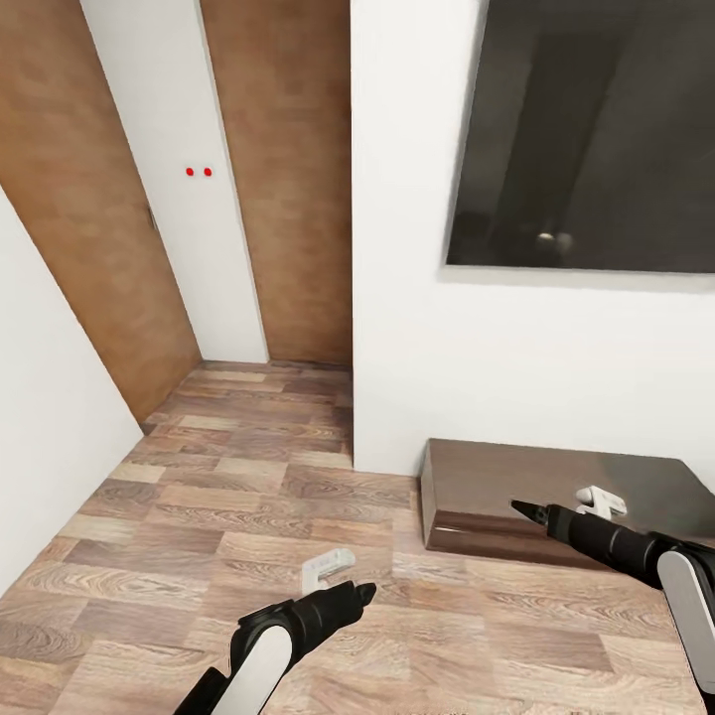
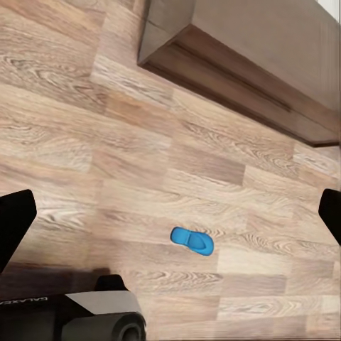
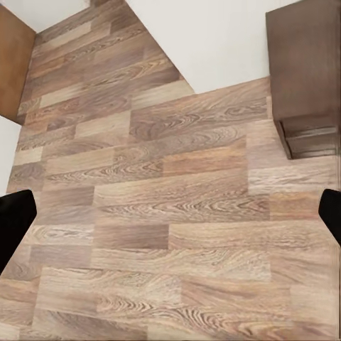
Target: In the bedroom, move the book from the bed onto either nightstand, and place the two sandals side by side next to the bed.
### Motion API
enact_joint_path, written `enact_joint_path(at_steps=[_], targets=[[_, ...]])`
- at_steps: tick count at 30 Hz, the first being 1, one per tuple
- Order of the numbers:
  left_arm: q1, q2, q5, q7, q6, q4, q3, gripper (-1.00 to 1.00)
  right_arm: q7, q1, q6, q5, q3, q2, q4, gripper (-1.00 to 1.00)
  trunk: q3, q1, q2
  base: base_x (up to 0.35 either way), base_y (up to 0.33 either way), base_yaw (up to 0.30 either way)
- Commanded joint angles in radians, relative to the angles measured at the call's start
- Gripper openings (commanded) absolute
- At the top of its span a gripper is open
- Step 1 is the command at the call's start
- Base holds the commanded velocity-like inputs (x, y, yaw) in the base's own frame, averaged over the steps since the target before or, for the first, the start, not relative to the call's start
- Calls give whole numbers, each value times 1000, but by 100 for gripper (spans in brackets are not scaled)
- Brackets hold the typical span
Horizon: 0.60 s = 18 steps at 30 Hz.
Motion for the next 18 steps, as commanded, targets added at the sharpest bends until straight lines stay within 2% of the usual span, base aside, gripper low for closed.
enact_joint_path(at_steps=[1, 18], targets=[[-1, 0, 11, 10, 0, -2, -1, 100, 10, -1, 4, 9, -1, 0, 0, 100, -2, 1, -2, 0, 23, -286], [-1, 0, 11, 10, 0, -2, -1, 100, 10, -1, 4, 9, -1, 0, 0, 100, -2, 1, -2, 0, 9, -286]])
